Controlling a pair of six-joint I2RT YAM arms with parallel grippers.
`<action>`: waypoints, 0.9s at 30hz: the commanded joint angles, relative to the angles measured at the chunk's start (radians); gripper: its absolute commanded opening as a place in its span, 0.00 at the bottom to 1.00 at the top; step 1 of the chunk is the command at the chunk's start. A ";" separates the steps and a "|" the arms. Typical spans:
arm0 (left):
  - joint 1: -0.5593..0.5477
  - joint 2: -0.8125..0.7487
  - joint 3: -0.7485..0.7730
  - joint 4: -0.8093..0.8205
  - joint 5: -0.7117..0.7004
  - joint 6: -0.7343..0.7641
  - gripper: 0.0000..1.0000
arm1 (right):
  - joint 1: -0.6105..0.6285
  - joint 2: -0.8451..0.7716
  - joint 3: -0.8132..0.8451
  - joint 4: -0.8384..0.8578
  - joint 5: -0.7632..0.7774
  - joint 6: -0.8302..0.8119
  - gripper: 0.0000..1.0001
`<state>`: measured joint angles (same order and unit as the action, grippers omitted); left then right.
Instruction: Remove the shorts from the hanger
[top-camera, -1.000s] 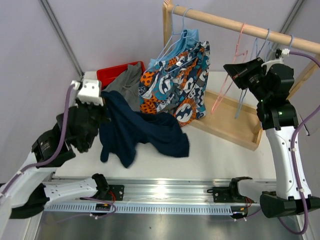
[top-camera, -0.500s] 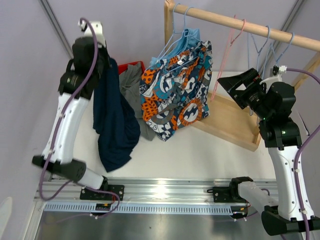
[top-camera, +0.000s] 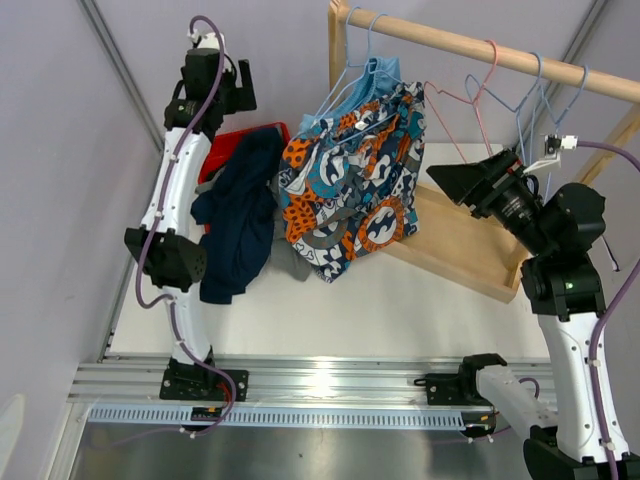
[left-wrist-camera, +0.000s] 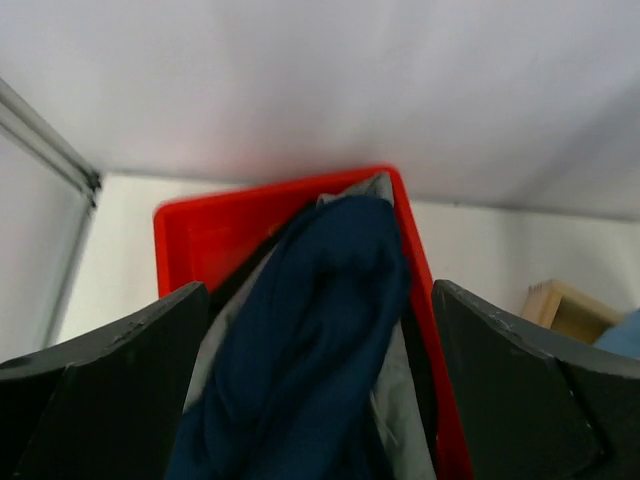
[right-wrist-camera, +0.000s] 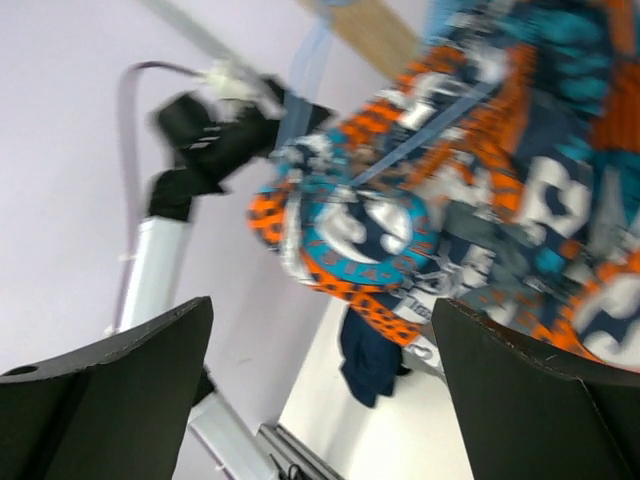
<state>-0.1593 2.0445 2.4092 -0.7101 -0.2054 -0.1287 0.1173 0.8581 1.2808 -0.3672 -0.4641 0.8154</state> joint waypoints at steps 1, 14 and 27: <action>-0.003 -0.110 -0.107 0.027 0.021 -0.083 0.99 | 0.039 0.013 0.066 0.255 -0.139 0.028 1.00; -0.112 -0.944 -1.100 0.178 0.000 -0.108 0.99 | 0.369 0.508 0.523 0.162 0.215 -0.223 0.96; -0.138 -1.184 -1.443 0.259 -0.006 -0.114 0.99 | 0.401 0.798 0.713 0.205 0.311 -0.223 0.93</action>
<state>-0.2909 0.8757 0.9386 -0.5182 -0.2035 -0.2279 0.5056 1.6493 1.9083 -0.2253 -0.1913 0.6086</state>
